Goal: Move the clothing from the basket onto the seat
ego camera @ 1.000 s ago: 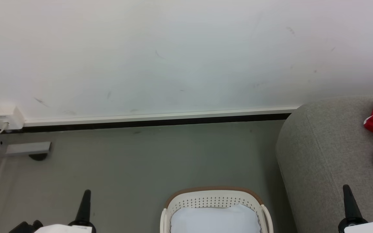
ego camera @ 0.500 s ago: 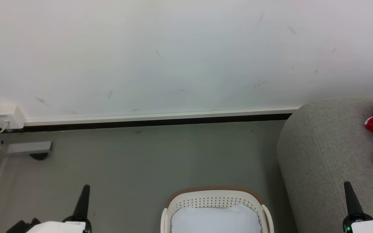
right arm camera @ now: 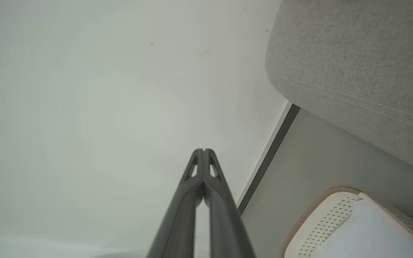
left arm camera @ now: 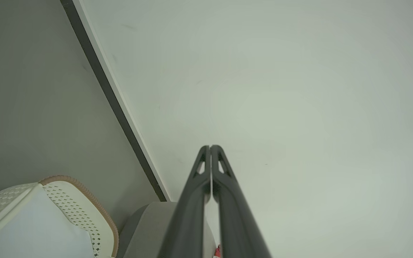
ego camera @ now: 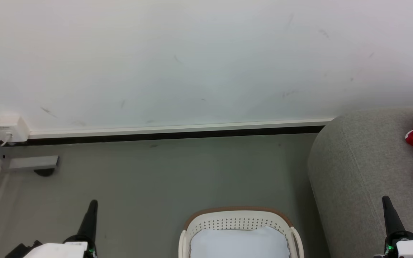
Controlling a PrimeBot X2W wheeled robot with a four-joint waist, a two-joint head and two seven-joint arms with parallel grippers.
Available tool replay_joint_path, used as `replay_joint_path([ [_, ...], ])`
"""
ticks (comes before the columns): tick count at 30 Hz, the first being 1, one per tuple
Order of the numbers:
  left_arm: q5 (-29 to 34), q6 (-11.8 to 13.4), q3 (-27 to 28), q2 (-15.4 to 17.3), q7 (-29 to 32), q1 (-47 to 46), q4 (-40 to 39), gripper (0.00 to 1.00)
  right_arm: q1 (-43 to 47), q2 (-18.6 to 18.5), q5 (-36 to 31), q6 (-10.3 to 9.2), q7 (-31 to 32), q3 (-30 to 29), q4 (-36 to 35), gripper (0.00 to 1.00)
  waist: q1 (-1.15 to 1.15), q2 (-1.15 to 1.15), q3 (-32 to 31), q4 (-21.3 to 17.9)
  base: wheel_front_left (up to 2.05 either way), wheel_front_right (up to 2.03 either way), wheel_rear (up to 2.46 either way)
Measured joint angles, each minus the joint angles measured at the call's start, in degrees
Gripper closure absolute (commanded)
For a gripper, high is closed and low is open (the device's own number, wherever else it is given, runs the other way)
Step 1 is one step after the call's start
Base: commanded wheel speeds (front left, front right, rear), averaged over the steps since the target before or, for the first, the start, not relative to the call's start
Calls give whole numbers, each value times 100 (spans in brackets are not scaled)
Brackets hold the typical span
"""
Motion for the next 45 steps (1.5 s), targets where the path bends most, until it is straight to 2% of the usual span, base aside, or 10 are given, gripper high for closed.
replay_joint_path([
  [28,-1102,-131,133,11,298,-144,-41,100,-107,-16,1221,0,299,-73,-112,100,-1,0,5,43,0,0,0],
  [45,-1133,-135,137,12,301,-150,-43,100,-113,-19,1258,0,302,-75,-116,100,-1,0,5,44,0,0,0],
])
